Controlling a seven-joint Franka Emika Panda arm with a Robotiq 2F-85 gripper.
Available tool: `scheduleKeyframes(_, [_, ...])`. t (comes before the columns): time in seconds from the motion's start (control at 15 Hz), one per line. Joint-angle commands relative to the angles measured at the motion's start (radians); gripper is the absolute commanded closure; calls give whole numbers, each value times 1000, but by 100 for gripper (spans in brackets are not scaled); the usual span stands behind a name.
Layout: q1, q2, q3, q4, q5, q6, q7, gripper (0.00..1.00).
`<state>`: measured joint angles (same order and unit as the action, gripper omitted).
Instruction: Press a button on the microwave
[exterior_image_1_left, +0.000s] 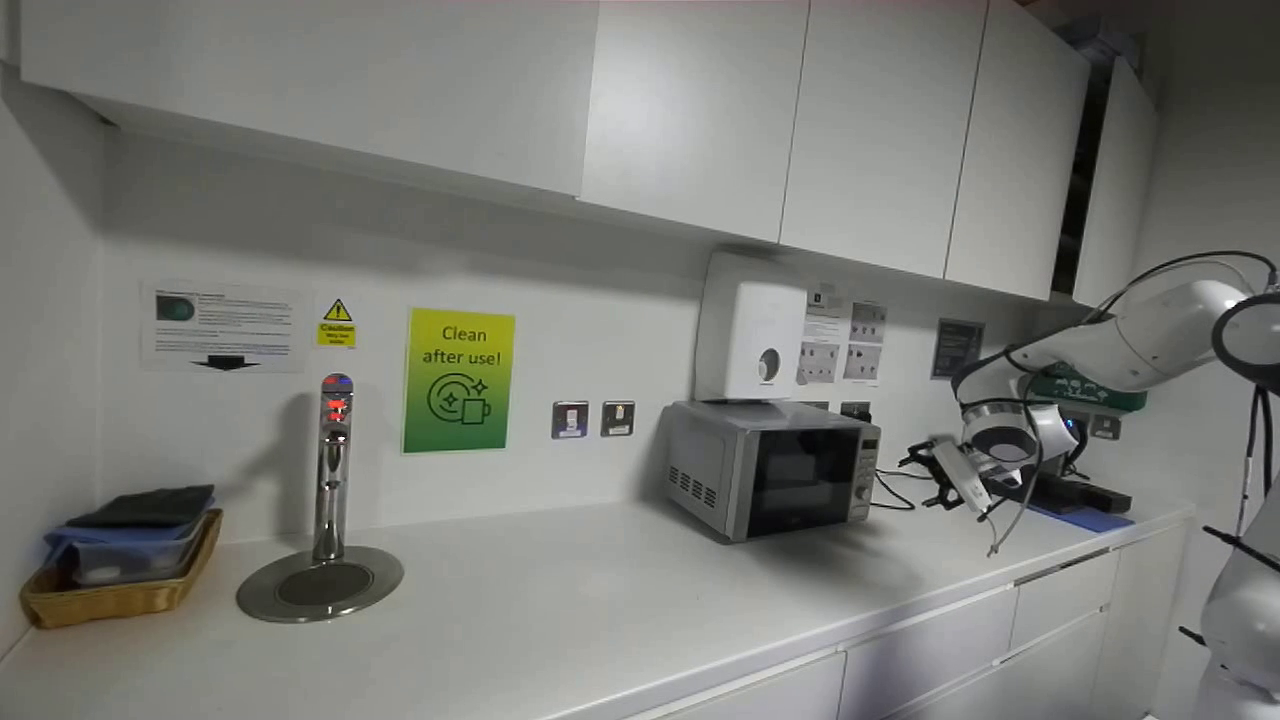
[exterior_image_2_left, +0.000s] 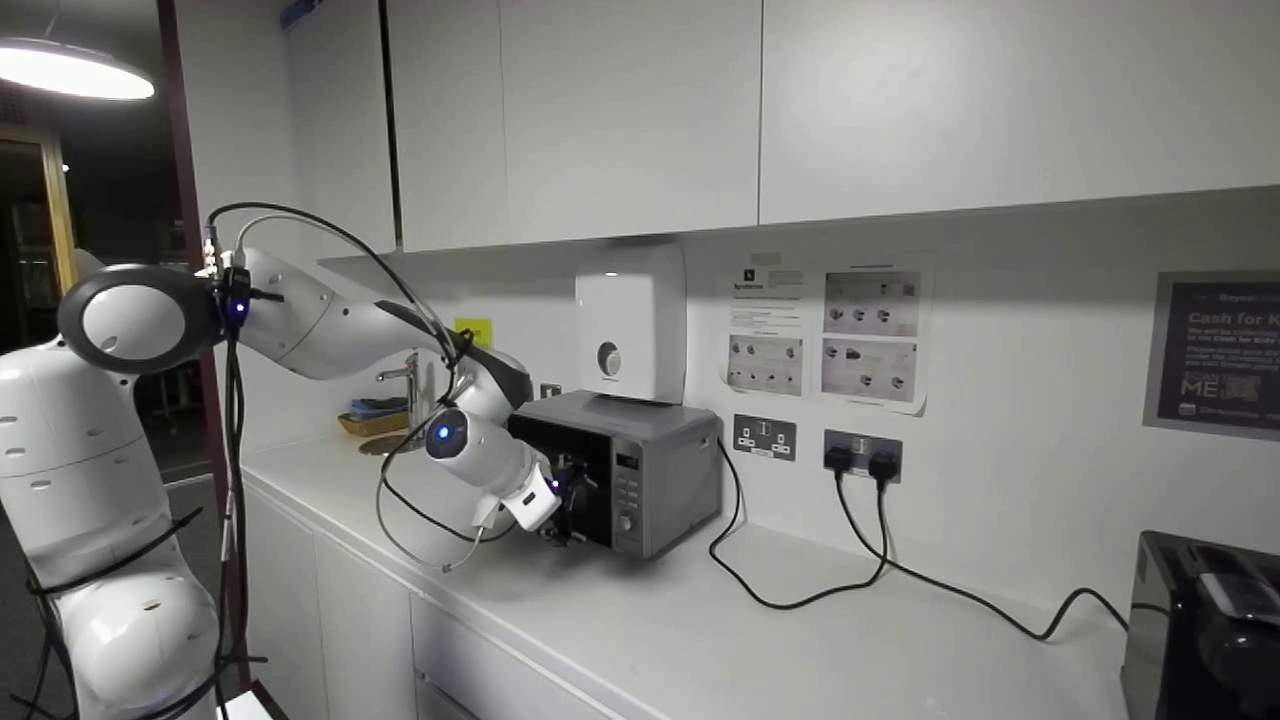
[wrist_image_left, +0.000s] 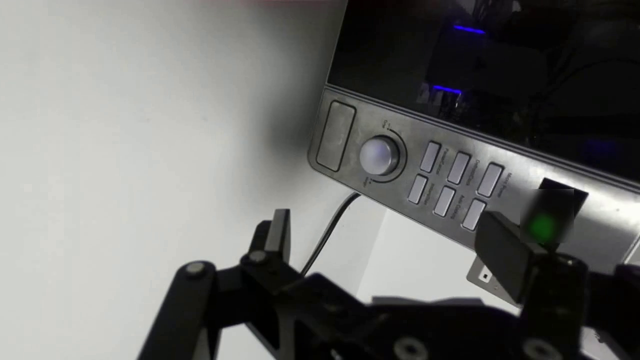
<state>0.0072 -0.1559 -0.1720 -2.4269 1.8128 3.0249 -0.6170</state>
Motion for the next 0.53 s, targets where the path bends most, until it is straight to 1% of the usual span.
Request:
scheduleKeyframes(0.0, [11,-1,2,10,-12,5,87,26])
scheduleKeyframes(0.2, [11,-7,-4,29,-14,-20,132,49])
scheduleKeyframes(0.27, [8,-9,-6,37,-9,-32,131,58])
scheduleKeyframes(0.4, [4,-9,-9,58,-11,-60,112,71])
scheduleKeyframes(0.47, [2,-6,-10,72,-11,-70,100,80])
